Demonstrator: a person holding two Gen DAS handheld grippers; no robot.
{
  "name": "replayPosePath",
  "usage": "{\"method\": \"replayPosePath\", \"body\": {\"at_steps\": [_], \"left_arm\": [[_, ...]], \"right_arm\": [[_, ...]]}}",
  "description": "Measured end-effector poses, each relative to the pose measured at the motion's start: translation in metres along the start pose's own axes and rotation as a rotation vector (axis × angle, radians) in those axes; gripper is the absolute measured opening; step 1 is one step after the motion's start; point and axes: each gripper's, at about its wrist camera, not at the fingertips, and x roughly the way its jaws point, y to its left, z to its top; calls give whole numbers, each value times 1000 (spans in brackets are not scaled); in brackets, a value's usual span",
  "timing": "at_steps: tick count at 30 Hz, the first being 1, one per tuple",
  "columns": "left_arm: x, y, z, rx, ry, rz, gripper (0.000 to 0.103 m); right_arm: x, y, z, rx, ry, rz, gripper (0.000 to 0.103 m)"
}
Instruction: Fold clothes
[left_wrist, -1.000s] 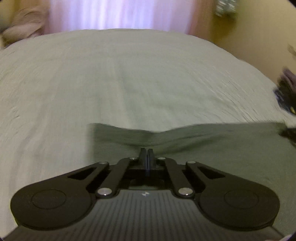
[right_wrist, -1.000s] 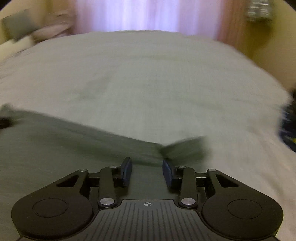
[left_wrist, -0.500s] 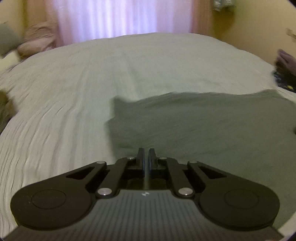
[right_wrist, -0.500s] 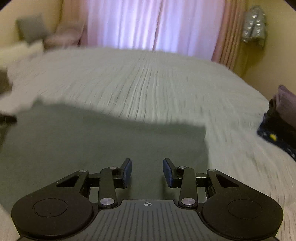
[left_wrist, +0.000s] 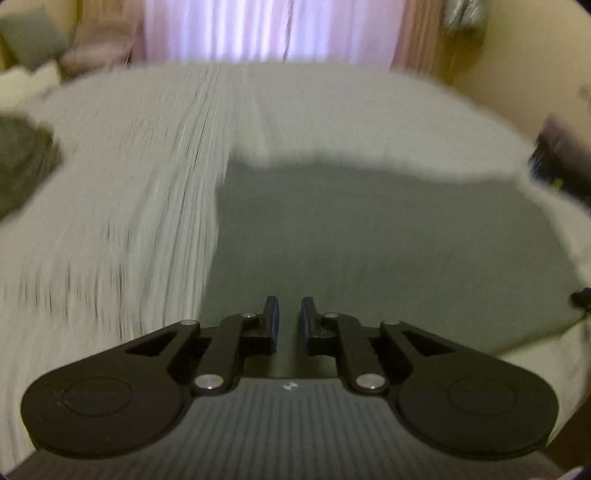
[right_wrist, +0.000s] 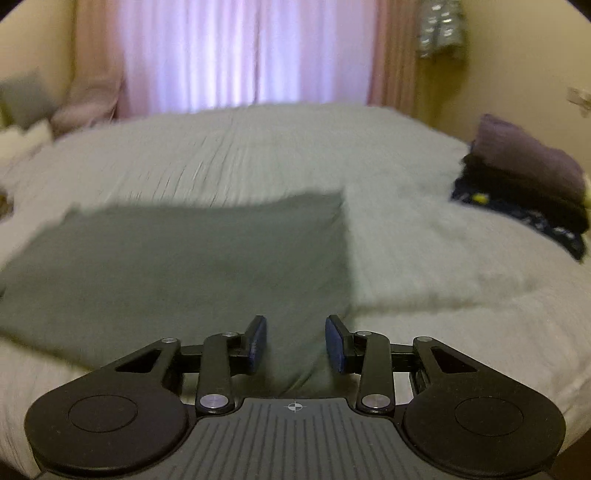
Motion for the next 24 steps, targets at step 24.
{"method": "replayPosePath", "body": {"at_steps": [24], "left_arm": [[-102, -35, -39, 33, 14, 132, 25]], "right_arm": [[-92, -15, -40, 266, 44, 72, 37]]}}
